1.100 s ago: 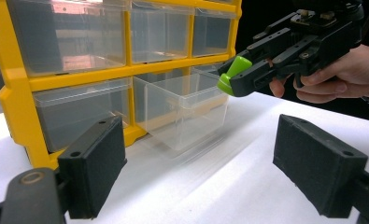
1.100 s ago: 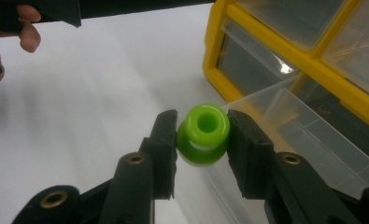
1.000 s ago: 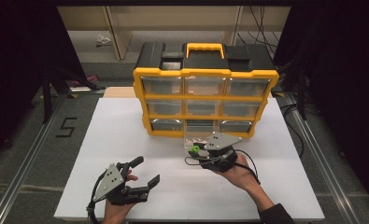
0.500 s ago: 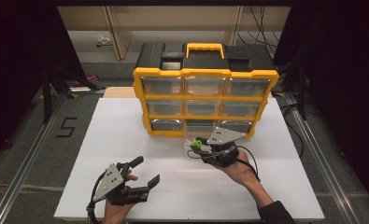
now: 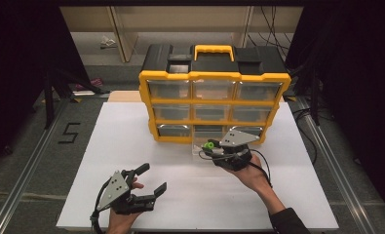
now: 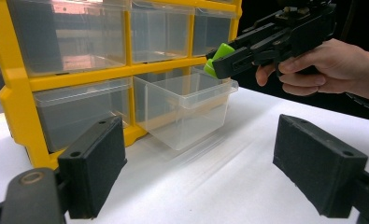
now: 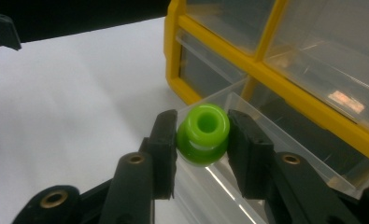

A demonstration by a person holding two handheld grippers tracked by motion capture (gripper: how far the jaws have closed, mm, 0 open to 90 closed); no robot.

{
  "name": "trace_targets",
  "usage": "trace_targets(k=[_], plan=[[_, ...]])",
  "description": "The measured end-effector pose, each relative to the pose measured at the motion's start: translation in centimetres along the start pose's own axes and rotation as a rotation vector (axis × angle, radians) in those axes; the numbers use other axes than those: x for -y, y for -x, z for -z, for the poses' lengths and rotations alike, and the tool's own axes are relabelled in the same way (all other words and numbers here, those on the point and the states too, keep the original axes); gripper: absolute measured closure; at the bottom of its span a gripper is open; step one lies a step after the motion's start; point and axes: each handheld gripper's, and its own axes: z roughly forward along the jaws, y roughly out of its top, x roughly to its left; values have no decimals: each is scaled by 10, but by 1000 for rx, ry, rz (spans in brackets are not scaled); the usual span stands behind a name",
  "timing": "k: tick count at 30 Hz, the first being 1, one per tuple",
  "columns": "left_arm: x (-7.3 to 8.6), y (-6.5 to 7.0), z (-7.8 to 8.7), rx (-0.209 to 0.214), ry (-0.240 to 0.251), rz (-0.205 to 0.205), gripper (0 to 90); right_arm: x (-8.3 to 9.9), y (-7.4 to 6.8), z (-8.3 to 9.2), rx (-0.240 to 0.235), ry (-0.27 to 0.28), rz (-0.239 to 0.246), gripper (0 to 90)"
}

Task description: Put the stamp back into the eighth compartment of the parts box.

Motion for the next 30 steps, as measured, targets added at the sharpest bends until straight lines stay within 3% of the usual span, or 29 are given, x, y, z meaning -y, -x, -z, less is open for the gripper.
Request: trace_targets(k=[30], plan=[[0,0,0,-2,-3,4,165,7,24,-8,75,3,-91,643]])
